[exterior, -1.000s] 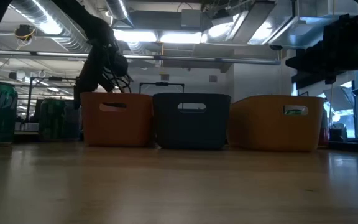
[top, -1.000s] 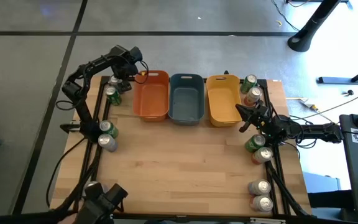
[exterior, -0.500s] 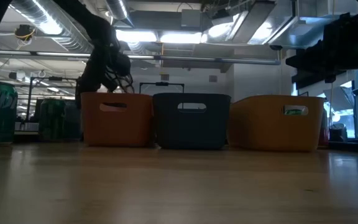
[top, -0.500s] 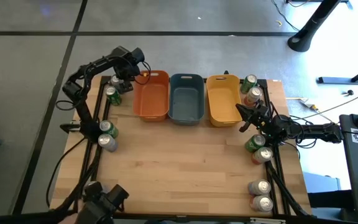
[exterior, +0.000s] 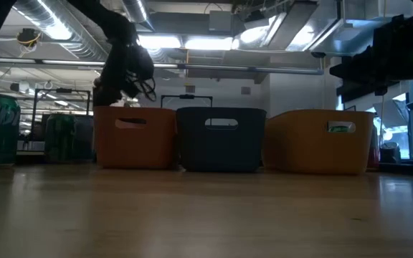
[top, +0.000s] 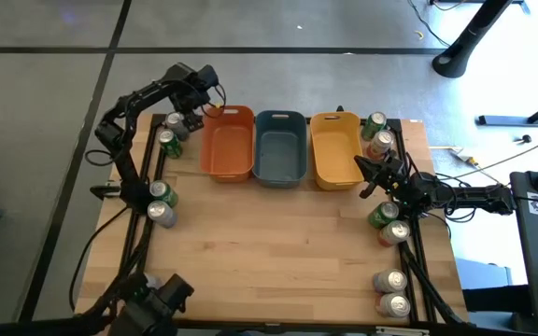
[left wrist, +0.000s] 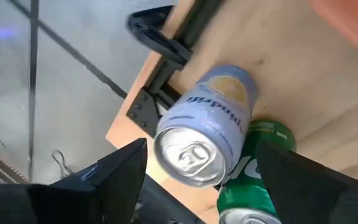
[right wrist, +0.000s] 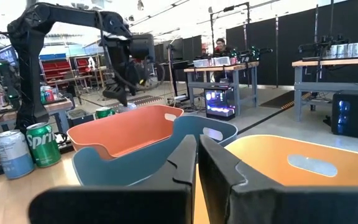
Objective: Sort soda cans
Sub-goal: Put the top left blue-white soda can into the orange bin
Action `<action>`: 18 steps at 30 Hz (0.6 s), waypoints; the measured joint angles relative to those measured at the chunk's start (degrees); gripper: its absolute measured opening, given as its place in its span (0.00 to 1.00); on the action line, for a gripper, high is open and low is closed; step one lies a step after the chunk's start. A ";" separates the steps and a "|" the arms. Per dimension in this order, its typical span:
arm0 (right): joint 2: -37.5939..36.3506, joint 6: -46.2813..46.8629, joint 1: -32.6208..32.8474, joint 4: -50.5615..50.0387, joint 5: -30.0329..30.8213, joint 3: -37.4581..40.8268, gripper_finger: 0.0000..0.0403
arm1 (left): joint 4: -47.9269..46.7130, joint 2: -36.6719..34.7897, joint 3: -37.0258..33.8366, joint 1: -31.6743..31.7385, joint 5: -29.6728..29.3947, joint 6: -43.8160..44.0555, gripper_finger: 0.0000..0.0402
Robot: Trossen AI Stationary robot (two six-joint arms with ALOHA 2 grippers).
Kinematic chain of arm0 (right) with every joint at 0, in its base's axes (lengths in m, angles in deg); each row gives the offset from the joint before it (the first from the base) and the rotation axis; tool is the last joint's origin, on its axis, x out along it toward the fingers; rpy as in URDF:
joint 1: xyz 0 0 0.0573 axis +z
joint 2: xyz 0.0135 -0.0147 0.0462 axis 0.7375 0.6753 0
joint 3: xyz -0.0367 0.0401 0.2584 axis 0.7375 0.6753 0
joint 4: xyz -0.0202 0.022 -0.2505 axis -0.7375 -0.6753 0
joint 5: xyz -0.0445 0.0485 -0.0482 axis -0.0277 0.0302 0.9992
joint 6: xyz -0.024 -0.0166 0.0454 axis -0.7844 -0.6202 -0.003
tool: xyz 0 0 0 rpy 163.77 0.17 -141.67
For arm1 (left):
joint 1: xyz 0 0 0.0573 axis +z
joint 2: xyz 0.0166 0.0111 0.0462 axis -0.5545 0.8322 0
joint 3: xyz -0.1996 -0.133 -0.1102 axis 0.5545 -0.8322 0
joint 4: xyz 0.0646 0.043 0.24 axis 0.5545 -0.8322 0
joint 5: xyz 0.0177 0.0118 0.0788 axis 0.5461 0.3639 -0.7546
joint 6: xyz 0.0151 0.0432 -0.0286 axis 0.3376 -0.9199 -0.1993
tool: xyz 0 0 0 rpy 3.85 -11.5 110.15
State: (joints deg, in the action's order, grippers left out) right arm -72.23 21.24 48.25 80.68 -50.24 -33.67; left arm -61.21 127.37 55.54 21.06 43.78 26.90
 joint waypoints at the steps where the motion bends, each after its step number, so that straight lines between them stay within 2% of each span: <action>1: 0.00 0.00 -0.02 0.00 0.01 0.00 0.05 | -0.41 -0.02 0.90 0.00 -0.15 -0.04 0.72; 5: 0.00 0.00 -0.02 -0.02 0.01 0.00 0.05 | -0.18 -0.20 2.84 0.00 -0.45 -0.56 0.72; 8: 0.00 0.01 0.00 -0.02 -0.01 0.00 0.05 | -0.55 -0.22 2.61 0.02 -0.63 -1.34 0.72; 12: 0.00 0.01 0.00 -0.22 -0.16 0.00 0.05 | 0.84 -0.17 2.28 0.13 -2.09 2.43 0.72; 18: 0.00 -0.01 0.00 -0.26 -0.16 0.00 0.05 | 1.12 -0.17 2.27 0.14 -2.36 0.69 0.72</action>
State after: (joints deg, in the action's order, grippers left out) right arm -72.23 21.23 48.25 80.42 -50.40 -33.67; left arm -60.09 127.20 57.81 21.20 41.41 27.60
